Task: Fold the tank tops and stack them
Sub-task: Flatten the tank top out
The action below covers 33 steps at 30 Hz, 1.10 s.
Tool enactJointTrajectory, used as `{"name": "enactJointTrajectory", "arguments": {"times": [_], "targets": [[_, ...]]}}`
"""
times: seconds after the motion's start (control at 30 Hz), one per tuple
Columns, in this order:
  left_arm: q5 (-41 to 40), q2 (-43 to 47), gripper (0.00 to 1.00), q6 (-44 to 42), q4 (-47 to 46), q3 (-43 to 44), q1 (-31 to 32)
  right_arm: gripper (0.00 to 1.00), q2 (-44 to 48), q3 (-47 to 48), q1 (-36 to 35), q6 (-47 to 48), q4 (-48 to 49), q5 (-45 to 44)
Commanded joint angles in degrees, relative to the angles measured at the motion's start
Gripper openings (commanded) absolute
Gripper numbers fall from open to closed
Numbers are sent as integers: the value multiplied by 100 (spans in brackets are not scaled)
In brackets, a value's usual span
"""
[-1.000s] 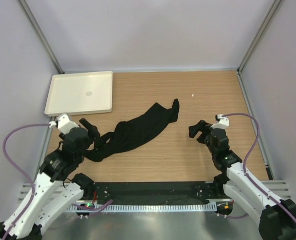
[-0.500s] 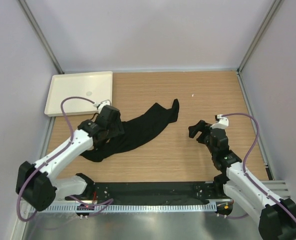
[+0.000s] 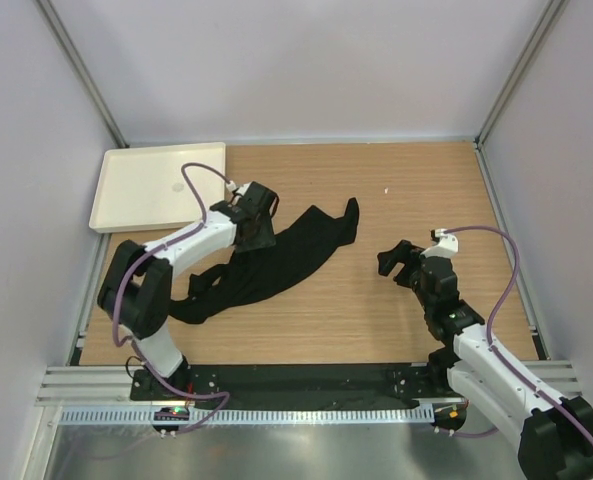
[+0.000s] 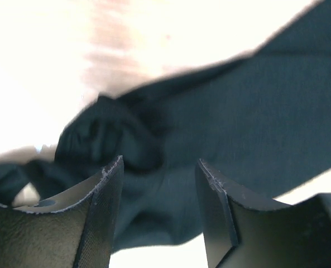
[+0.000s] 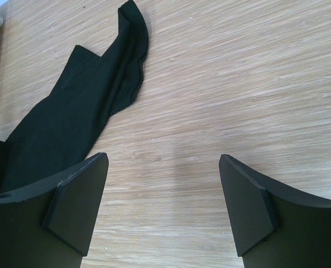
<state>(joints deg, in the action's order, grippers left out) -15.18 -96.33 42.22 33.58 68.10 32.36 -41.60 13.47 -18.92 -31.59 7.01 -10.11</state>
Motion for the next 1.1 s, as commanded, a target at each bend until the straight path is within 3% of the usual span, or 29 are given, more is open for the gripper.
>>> {"name": "enactJointTrajectory", "arguments": {"times": [0.0,0.07,0.2,0.27,0.33,0.4,0.43,0.7,1.07], "targets": [[-21,-385,54,-196,34,511,-212,86,65,103,-7,57,284,-35],[32,-640,53,-196,87,669,-291,87,65,103,-7,57,284,-35],[59,-834,40,32,263,627,-344,87,82,103,-7,48,275,-44],[251,-729,26,146,27,276,-344,87,82,103,2,57,275,-35],[471,-615,18,234,-315,-23,-344,87,100,103,-7,48,258,-44],[586,-483,3,348,-466,-375,-344,87,161,112,-7,48,187,-61],[760,-448,0,366,-562,-463,-344,87,196,112,-7,39,170,-61],[841,1009,0,393,-722,-1369,-344,87,197,129,-7,-5,108,-123],[666,4170,0,586,-484,-1764,-379,84,74,138,-7,22,161,-70]]}}
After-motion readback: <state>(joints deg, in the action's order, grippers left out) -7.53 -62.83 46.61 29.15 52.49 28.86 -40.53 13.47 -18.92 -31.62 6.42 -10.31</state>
